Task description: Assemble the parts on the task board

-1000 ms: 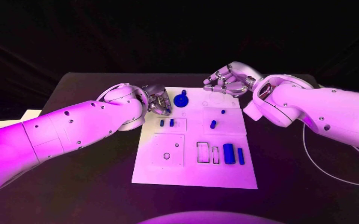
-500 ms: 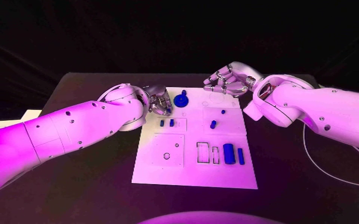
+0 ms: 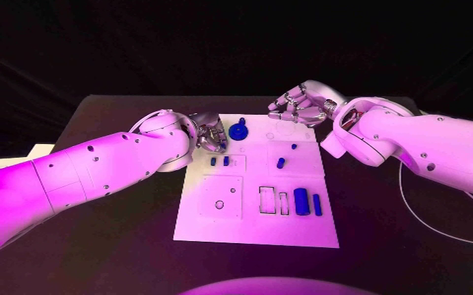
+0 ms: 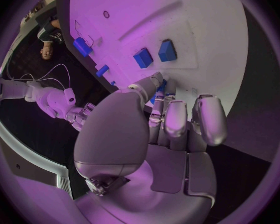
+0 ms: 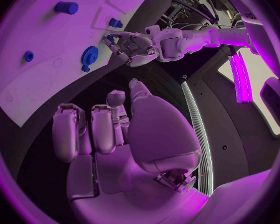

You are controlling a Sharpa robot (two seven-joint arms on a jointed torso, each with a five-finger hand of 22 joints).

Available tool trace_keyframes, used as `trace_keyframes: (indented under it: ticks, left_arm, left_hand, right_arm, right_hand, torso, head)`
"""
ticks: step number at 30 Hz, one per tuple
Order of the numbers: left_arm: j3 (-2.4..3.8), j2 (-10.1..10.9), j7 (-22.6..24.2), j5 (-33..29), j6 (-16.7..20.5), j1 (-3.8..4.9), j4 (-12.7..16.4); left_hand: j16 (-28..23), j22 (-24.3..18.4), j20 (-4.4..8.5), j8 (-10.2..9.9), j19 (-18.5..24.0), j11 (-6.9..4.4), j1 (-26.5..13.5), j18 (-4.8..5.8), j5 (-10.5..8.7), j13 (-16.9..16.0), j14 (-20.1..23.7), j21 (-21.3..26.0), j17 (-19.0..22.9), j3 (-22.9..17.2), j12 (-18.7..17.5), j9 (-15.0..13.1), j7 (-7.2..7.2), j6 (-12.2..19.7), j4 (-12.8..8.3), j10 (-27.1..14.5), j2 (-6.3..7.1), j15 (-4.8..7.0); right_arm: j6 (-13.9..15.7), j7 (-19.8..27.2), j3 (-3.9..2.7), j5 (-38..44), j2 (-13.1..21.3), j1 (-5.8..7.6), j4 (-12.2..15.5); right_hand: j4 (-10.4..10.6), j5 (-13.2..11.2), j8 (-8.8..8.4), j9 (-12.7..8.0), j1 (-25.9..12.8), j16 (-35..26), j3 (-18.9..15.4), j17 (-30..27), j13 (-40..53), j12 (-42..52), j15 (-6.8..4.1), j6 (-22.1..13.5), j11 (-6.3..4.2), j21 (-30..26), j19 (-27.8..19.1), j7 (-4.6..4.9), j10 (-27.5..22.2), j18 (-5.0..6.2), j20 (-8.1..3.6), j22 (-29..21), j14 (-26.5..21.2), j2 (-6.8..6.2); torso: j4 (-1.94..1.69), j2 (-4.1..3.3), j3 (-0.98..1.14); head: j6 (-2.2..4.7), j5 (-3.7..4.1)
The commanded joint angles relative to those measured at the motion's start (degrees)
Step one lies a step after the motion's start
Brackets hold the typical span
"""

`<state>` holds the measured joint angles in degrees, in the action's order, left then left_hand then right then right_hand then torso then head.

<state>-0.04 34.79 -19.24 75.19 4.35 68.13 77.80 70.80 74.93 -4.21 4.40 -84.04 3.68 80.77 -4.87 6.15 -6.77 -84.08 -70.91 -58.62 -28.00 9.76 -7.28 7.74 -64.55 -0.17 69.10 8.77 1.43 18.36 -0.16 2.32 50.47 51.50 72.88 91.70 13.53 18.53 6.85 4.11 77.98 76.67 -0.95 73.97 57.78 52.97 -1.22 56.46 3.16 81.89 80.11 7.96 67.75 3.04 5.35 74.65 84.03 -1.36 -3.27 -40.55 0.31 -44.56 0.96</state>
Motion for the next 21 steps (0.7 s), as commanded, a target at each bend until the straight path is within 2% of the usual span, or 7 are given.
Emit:
trace_keyframes:
  ticks: [1,7,12,21]
  left_arm:
    - [-0.15,-0.13,-0.32,-0.54,-2.11,-0.19,0.03]
    - [-0.15,-0.06,-0.49,-0.54,-2.04,-0.19,-0.11]
    - [-0.16,-0.02,-0.52,-0.54,-1.95,-0.19,-0.23]
    - [-0.16,0.05,-0.43,-0.54,-1.67,-0.19,-0.23]
  left_hand:
    - [-0.05,1.02,-0.19,-0.34,-0.59,0.11,-0.74,0.69,0.08,0.05,-0.80,0.45,0.13,-0.38,-0.42,0.19,0.16,0.62,0.05,-0.46,0.17,-0.22]
    - [-0.07,1.00,-0.32,-0.80,-0.55,0.28,-0.99,0.67,0.09,0.05,-0.73,0.56,0.48,-0.55,-0.86,0.58,0.40,1.62,-0.03,-0.54,0.45,-0.34]
    - [0.00,0.99,-0.48,-0.96,-0.52,0.39,-1.29,0.64,0.10,-0.02,-0.65,0.70,0.86,-0.88,-1.38,1.40,0.51,3.97,-0.12,-0.45,0.82,-0.46]
    - [-0.03,0.95,-0.50,-0.95,-0.50,0.43,-1.35,0.62,0.09,-0.05,-0.62,0.78,1.02,-0.95,-1.50,1.58,0.56,4.40,-0.16,-0.43,0.92,-0.47]
  right_arm:
    - [-0.49,0.51,0.00,0.18,-0.05,-0.03,0.00]
    - [-0.45,0.52,0.00,0.18,-0.04,-0.03,-0.05]
    - [-0.43,0.54,0.00,0.18,-0.05,-0.03,-0.07]
    - [-0.42,0.55,0.00,0.18,-0.05,-0.03,-0.10]
  right_hand:
    - [0.29,0.40,0.41,-0.01,0.08,-0.41,-0.48,-0.18,0.05,0.29,0.07,0.42,-0.05,-0.26,-0.36,0.07,0.24,0.65,-0.21,-0.08,2.50,0.76]
    - [0.29,0.40,0.41,-0.01,0.08,-0.41,-0.48,-0.18,0.05,0.29,0.07,0.42,-0.05,-0.26,-0.36,0.07,0.24,0.65,-0.21,-0.08,2.50,0.76]
    - [0.29,0.40,0.41,-0.01,0.08,-0.41,-0.48,-0.18,0.05,0.29,0.07,0.42,-0.05,-0.26,-0.36,0.07,0.24,0.65,-0.21,-0.08,2.50,0.76]
    - [0.29,0.40,0.41,-0.01,0.08,-0.41,-0.48,-0.18,0.05,0.29,0.07,0.42,-0.05,-0.26,-0.36,0.07,0.24,0.65,-0.21,-0.08,2.50,0.76]
  torso:
    - [-0.01,0.04,-0.05]
    - [-0.02,0.04,-0.06]
    - [-0.01,0.06,-0.08]
    - [-0.04,0.02,-0.08]
  head:
    - [-0.05,0.03]
    - [-0.08,0.00]
    - [-0.01,-0.03]
    - [-0.04,-0.09]
